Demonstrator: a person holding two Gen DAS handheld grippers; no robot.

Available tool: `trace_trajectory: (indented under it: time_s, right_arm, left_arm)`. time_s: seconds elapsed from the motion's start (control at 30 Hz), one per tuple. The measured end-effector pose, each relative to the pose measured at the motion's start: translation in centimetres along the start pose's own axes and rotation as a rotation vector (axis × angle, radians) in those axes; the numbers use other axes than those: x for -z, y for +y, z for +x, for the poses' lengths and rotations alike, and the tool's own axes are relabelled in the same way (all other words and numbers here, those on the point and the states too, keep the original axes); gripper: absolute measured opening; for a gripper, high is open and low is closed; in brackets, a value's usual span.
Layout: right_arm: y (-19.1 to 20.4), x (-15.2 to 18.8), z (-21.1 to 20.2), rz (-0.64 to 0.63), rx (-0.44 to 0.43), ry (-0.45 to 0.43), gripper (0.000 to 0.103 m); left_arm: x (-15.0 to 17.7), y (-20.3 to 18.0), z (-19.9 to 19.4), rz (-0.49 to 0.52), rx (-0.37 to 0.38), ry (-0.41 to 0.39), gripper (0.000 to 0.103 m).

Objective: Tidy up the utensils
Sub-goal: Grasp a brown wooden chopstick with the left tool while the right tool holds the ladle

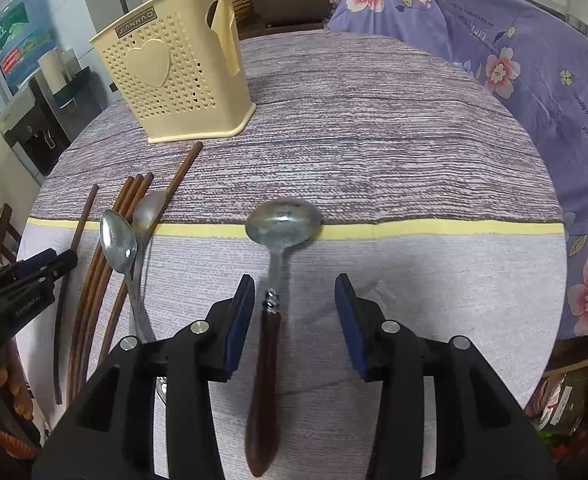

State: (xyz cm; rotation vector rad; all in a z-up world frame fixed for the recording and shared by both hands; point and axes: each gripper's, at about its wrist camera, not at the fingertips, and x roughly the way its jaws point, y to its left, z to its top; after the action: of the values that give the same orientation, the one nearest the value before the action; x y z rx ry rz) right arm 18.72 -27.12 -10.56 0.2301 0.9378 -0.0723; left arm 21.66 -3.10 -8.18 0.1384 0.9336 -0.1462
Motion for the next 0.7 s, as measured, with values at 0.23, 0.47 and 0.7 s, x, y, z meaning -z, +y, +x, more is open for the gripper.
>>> trace_trajectory:
  time_s: [0.23, 0.47, 0.7]
  right_arm:
    - [0.3, -1.1, 1.1, 0.015, 0.007, 0.038, 0.043]
    - [1.0, -2.5, 2.1, 0.000, 0.051, 0.054, 0.043]
    - [1.4, -4.5, 3.4, -0.048, 0.067, 0.101, 0.043]
  left_arm:
    - [-1.1, -0.2, -0.3, 0.010, -0.001, -0.011, 0.043]
    - [-1.9, 0.8, 1.6, -0.035, 0.012, 0.041, 0.043]
    - [-4.6, 0.6, 3.5, -0.044, 0.006, 0.077, 0.041]
